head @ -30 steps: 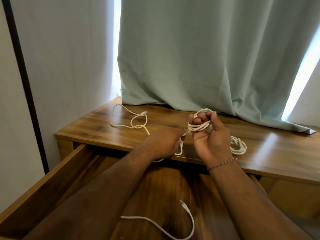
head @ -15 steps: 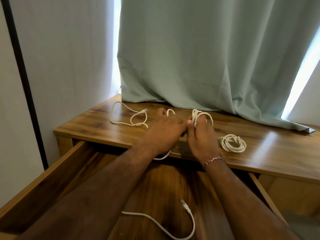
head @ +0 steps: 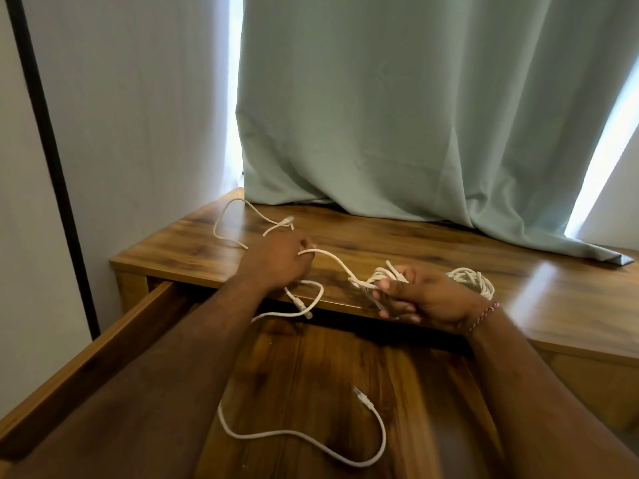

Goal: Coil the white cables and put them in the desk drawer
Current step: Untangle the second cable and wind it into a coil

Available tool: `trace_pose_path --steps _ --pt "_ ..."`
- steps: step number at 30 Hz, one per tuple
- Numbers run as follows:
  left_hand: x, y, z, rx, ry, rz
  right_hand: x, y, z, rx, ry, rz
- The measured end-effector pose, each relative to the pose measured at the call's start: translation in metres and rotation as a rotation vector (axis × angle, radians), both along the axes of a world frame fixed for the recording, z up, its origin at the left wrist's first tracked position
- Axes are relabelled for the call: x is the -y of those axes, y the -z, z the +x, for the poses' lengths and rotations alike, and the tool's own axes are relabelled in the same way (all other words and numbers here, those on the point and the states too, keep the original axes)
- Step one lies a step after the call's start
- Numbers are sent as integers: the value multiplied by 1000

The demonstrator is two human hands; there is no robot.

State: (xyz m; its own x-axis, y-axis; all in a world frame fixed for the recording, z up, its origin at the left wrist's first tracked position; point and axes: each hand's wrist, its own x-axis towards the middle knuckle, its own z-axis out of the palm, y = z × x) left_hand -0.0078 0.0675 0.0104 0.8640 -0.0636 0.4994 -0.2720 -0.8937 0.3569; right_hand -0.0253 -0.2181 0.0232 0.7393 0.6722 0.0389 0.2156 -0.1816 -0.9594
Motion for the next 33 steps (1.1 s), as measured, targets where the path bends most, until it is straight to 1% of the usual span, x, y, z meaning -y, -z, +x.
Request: trace_pose_path --steps 1,3,5,6,8,9,10,11,13,15,18,20,22,24,25,26,28,30,31,32,33 --pt "-3 0 1 -23 -36 1 0 2 2 35 69 22" --pt "-8 -2 1 7 -60 -40 2 7 5 92 266 116" --pt "-13 -1 0 19 -24 -122 5 13 11 52 494 300" --pt "-15 -1 0 -20 26 -151 8 14 15 6 610 399" --pt "-22 3 1 -173 159 -178 15 11 19 -102 804 595" --pt "-27 2 1 -259 224 -184 19 9 21 -144 861 679" --pt "-33 0 1 -336 288 -180 21 7 21 -163 901 712" --pt "-38 -4 1 -397 336 -154 23 7 22 -161 923 703" --pt "-47 -12 1 -466 354 -45 21 8 22 -136 922 652" --pt "-50 -15 2 -469 318 40 11 9 20 -101 879 595" --pt "-46 -15 5 -303 147 177 -13 8 11 -35 801 440" --pt "-37 -16 5 -208 38 289 -26 8 5 -3 765 386" --pt "-26 -18 6 -166 -5 295 -35 7 1 32 766 343" --pt "-16 -20 11 -141 -59 192 -41 6 0 48 786 332" --pt "-11 -23 15 -125 -87 85 -43 5 -2 49 807 343" --pt "-6 -28 20 -120 -114 -74 -44 6 -1 54 835 372" --pt "2 -47 38 -117 -213 -479 -42 7 3 102 935 499" --pt "2 -68 58 -112 -323 -1062 -36 8 7 246 1121 587" --pt "-2 -77 69 -113 -356 -1286 -31 7 9 315 1215 598" --pt "-6 -84 81 -147 -355 -1324 -27 5 12 359 1274 599" --pt "-7 -86 93 -170 -338 -1218 -24 3 13 388 1299 585"
